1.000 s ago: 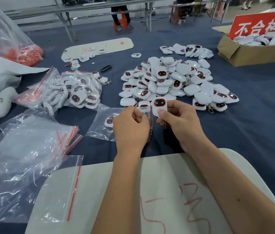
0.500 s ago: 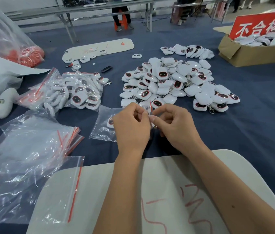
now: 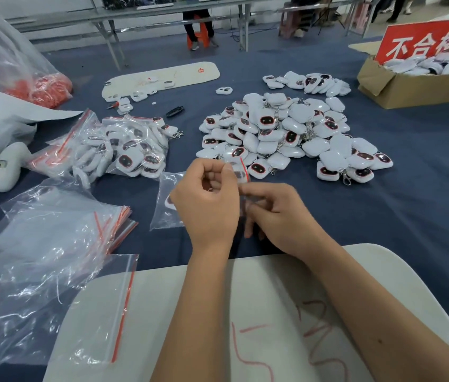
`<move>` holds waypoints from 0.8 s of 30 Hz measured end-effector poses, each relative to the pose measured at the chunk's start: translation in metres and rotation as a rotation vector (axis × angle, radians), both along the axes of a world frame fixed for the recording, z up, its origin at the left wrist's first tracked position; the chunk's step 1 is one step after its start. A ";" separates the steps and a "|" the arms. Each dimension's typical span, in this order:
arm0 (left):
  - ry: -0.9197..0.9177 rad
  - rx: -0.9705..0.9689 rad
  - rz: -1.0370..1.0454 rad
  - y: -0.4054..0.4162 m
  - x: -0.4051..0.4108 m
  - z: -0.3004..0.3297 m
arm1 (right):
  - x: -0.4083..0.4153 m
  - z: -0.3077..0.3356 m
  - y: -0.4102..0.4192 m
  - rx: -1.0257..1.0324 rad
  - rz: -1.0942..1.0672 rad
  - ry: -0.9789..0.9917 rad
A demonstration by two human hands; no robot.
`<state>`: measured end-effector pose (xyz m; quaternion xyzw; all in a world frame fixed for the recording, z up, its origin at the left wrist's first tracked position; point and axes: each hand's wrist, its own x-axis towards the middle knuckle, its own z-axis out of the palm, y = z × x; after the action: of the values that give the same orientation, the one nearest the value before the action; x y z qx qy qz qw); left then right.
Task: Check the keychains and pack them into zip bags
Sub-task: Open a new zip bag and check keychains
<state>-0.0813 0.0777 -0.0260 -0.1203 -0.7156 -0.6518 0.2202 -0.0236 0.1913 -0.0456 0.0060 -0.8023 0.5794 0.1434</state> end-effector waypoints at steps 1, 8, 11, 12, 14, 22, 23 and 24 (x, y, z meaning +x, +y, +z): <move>-0.005 -0.010 0.012 0.000 -0.001 -0.001 | 0.000 -0.001 0.000 -0.016 -0.134 0.056; -0.119 -0.120 -0.230 0.011 0.004 -0.007 | -0.006 -0.002 0.011 0.724 -0.439 -0.078; -0.147 -0.220 -0.290 0.014 0.004 -0.014 | -0.011 -0.001 0.005 0.881 -0.250 -0.316; -0.136 -0.272 -0.278 0.013 0.001 -0.016 | -0.012 -0.001 0.005 0.859 -0.253 -0.309; -0.137 -0.334 -0.240 0.011 -0.001 -0.018 | -0.009 0.002 0.005 0.754 -0.340 -0.206; -0.160 -0.319 -0.121 0.005 -0.010 -0.021 | -0.007 0.000 0.002 0.817 -0.292 -0.055; -0.168 -0.315 -0.118 0.004 -0.011 -0.021 | -0.007 0.000 0.002 0.781 -0.311 -0.052; -0.180 -0.311 -0.127 0.004 -0.011 -0.020 | -0.006 0.000 0.002 0.727 -0.343 -0.066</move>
<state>-0.0922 0.0817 -0.0465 -0.1390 -0.8155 -0.5541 0.0928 -0.0299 0.1929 -0.0459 -0.0963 -0.9485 0.2254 0.2006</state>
